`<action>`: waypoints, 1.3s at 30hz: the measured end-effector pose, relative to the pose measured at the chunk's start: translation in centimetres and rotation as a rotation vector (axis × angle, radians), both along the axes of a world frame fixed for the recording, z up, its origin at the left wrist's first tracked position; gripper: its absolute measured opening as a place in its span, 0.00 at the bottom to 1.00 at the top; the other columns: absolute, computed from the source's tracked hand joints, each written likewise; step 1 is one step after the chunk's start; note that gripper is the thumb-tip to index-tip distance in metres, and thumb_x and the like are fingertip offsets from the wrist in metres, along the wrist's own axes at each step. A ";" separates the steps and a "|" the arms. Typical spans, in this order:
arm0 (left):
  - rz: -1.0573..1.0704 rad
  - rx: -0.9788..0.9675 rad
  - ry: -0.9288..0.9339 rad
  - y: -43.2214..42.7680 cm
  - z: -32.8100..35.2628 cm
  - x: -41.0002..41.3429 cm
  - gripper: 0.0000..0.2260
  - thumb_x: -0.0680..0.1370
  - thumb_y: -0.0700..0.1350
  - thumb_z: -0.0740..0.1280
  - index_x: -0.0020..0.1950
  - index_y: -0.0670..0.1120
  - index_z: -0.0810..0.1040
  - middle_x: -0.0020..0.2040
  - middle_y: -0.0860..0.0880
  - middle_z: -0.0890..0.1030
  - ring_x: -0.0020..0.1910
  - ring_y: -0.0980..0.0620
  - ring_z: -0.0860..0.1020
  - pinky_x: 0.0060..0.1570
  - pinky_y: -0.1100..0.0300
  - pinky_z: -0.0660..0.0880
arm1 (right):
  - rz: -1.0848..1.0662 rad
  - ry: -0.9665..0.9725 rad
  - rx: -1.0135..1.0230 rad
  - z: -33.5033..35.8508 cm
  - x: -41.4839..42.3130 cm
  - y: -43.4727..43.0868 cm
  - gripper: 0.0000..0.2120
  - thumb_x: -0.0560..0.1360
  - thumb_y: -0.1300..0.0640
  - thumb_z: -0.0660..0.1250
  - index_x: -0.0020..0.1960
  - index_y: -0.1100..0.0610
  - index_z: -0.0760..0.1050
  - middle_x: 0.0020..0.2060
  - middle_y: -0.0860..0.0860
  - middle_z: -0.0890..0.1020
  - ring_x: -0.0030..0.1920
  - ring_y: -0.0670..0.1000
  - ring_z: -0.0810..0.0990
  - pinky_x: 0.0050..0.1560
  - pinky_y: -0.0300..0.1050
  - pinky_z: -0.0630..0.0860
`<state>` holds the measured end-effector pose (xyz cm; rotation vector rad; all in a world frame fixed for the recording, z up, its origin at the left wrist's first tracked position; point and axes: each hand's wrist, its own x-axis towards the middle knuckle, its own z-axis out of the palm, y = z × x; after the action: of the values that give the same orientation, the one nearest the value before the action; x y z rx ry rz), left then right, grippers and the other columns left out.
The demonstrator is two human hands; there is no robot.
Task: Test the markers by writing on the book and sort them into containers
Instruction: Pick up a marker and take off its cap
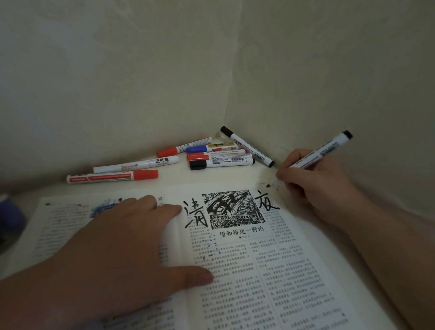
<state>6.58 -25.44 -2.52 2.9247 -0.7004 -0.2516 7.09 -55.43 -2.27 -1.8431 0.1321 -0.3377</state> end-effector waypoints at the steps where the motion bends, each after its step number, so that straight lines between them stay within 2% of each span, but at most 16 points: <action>1: -0.002 -0.016 0.005 0.1 -0.1 0.0 0.58 0.52 0.88 0.47 0.78 0.64 0.48 0.71 0.67 0.59 0.73 0.61 0.58 0.72 0.57 0.60 | 0.005 -0.043 0.079 0.1 0.0 0.3 0.08 0.69 0.64 0.73 0.35 0.56 0.77 0.23 0.53 0.68 0.25 0.50 0.61 0.26 0.40 0.57; 4: -0.013 -0.037 0.005 0.3 -0.3 0.2 0.58 0.52 0.88 0.48 0.78 0.64 0.50 0.71 0.66 0.60 0.72 0.61 0.59 0.72 0.57 0.60 | 0.074 -0.102 0.173 0.8 -0.7 2.8 0.07 0.72 0.67 0.73 0.41 0.56 0.81 0.24 0.52 0.70 0.24 0.49 0.62 0.27 0.40 0.58; 8: 0.000 -0.027 0.028 0.1 -0.1 0.0 0.56 0.54 0.87 0.52 0.78 0.64 0.49 0.76 0.61 0.58 0.75 0.57 0.57 0.74 0.55 0.57 | 0.366 0.058 0.010 1.6 -3.0 8.6 0.02 0.73 0.57 0.73 0.43 0.54 0.85 0.28 0.54 0.77 0.29 0.53 0.71 0.27 0.43 0.67; 11: -0.007 -0.037 0.018 0.2 0.0 0.0 0.54 0.56 0.86 0.54 0.78 0.64 0.52 0.75 0.61 0.60 0.74 0.57 0.59 0.72 0.56 0.59 | 0.260 0.087 -0.097 0.9 -3.3 10.1 0.06 0.74 0.61 0.73 0.42 0.52 0.84 0.29 0.46 0.81 0.28 0.43 0.76 0.28 0.37 0.70; 13: -0.007 -0.037 0.019 0.3 0.0 -0.1 0.53 0.57 0.85 0.55 0.78 0.64 0.52 0.75 0.61 0.59 0.75 0.57 0.58 0.72 0.56 0.58 | 0.178 0.103 -0.094 0.6 -3.2 9.8 0.06 0.73 0.63 0.74 0.40 0.53 0.82 0.29 0.48 0.82 0.26 0.46 0.77 0.26 0.40 0.71; 16: -0.001 -0.036 0.029 0.3 0.1 -0.1 0.52 0.58 0.85 0.56 0.78 0.64 0.51 0.76 0.61 0.57 0.75 0.58 0.56 0.73 0.56 0.56 | 0.173 0.094 -0.124 0.4 -3.3 9.8 0.08 0.73 0.66 0.73 0.38 0.57 0.80 0.27 0.54 0.81 0.24 0.53 0.78 0.25 0.42 0.74; 18: -0.002 -0.031 0.027 0.3 0.1 0.0 0.52 0.58 0.85 0.56 0.77 0.65 0.51 0.76 0.61 0.57 0.75 0.57 0.56 0.73 0.56 0.56 | 0.191 0.072 -0.139 0.3 -3.5 10.0 0.08 0.73 0.67 0.72 0.37 0.57 0.79 0.26 0.53 0.80 0.23 0.54 0.78 0.27 0.47 0.77; 21: -0.001 -0.022 0.033 0.2 0.1 0.0 0.51 0.58 0.85 0.56 0.77 0.65 0.51 0.76 0.61 0.57 0.76 0.57 0.56 0.73 0.55 0.57 | 0.188 0.087 -0.130 0.4 -3.4 10.1 0.06 0.74 0.65 0.72 0.39 0.59 0.79 0.25 0.49 0.80 0.24 0.52 0.79 0.33 0.60 0.81; 22: -0.003 -0.022 0.030 0.2 0.1 0.0 0.51 0.58 0.85 0.56 0.77 0.66 0.51 0.76 0.61 0.58 0.75 0.57 0.57 0.73 0.55 0.58 | 0.190 0.094 -0.135 0.4 -3.4 10.1 0.06 0.74 0.64 0.72 0.40 0.59 0.79 0.25 0.50 0.80 0.24 0.53 0.79 0.33 0.60 0.81; 26: -0.018 -0.037 0.011 0.3 -0.1 0.0 0.51 0.57 0.85 0.55 0.76 0.65 0.52 0.73 0.62 0.61 0.74 0.58 0.59 0.71 0.55 0.60 | 0.202 0.092 -0.155 0.5 -3.5 10.2 0.08 0.74 0.65 0.73 0.37 0.58 0.79 0.30 0.55 0.84 0.24 0.53 0.80 0.25 0.43 0.75; 30: -0.014 -0.029 0.013 0.3 -0.2 0.1 0.52 0.57 0.85 0.55 0.77 0.65 0.52 0.75 0.61 0.60 0.74 0.58 0.58 0.71 0.56 0.59 | 0.290 0.108 -0.169 0.5 -3.7 10.1 0.09 0.73 0.68 0.73 0.37 0.57 0.80 0.25 0.50 0.78 0.25 0.50 0.74 0.26 0.40 0.71; 34: -0.018 -0.043 0.003 0.3 -0.3 0.2 0.52 0.56 0.86 0.54 0.76 0.65 0.52 0.73 0.62 0.61 0.73 0.58 0.59 0.71 0.55 0.60 | 0.207 0.102 -0.132 0.3 -3.4 10.0 0.09 0.74 0.67 0.71 0.36 0.58 0.78 0.22 0.50 0.76 0.20 0.48 0.70 0.21 0.37 0.67; 39: -0.020 -0.045 -0.009 0.3 -0.4 0.2 0.52 0.56 0.86 0.54 0.76 0.65 0.52 0.72 0.62 0.61 0.73 0.59 0.59 0.71 0.56 0.60 | 0.239 0.120 -0.096 0.4 -3.4 10.0 0.09 0.73 0.68 0.71 0.36 0.59 0.78 0.22 0.50 0.76 0.20 0.48 0.70 0.21 0.37 0.66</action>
<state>6.77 -25.14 -2.91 2.8798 -0.7273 -0.2216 3.66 -45.42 -1.87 -1.9504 -0.0228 -0.0675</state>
